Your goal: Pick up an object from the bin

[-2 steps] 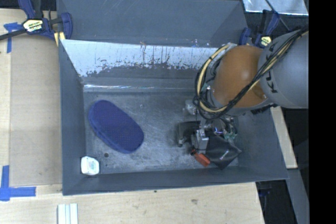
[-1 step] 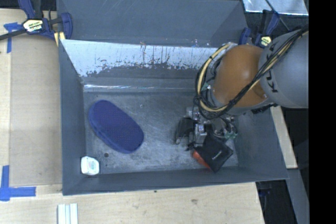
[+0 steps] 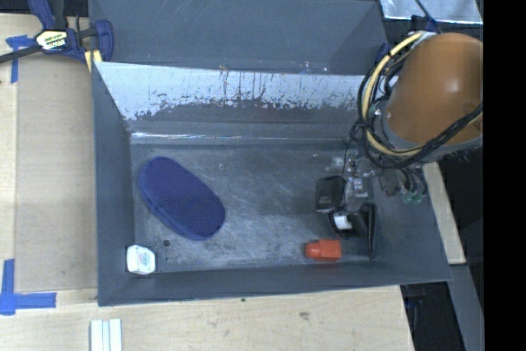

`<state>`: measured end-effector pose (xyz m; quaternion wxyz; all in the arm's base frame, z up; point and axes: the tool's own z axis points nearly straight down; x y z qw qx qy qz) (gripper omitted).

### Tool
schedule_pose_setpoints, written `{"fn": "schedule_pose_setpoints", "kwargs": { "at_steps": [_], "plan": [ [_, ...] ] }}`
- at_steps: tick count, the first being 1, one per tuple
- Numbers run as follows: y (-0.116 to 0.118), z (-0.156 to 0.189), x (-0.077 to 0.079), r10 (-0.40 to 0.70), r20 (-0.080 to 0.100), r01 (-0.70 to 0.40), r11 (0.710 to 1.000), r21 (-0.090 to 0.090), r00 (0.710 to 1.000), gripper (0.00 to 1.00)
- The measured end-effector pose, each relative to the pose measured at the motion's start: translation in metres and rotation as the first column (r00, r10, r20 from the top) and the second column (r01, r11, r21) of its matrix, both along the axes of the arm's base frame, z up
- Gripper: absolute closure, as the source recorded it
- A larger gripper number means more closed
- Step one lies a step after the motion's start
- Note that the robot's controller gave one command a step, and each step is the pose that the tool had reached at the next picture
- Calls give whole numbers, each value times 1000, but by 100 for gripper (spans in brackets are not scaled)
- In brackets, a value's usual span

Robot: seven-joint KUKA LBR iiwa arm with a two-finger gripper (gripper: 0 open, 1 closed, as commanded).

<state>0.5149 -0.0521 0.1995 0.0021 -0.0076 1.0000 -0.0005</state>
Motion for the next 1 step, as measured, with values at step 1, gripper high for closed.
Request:
{"fn": "schedule_pose_setpoints", "kwargs": {
  "at_steps": [1],
  "plan": [
    [-15,147,-20,379,-1,-379,925,-1,925,100]
  ]
}}
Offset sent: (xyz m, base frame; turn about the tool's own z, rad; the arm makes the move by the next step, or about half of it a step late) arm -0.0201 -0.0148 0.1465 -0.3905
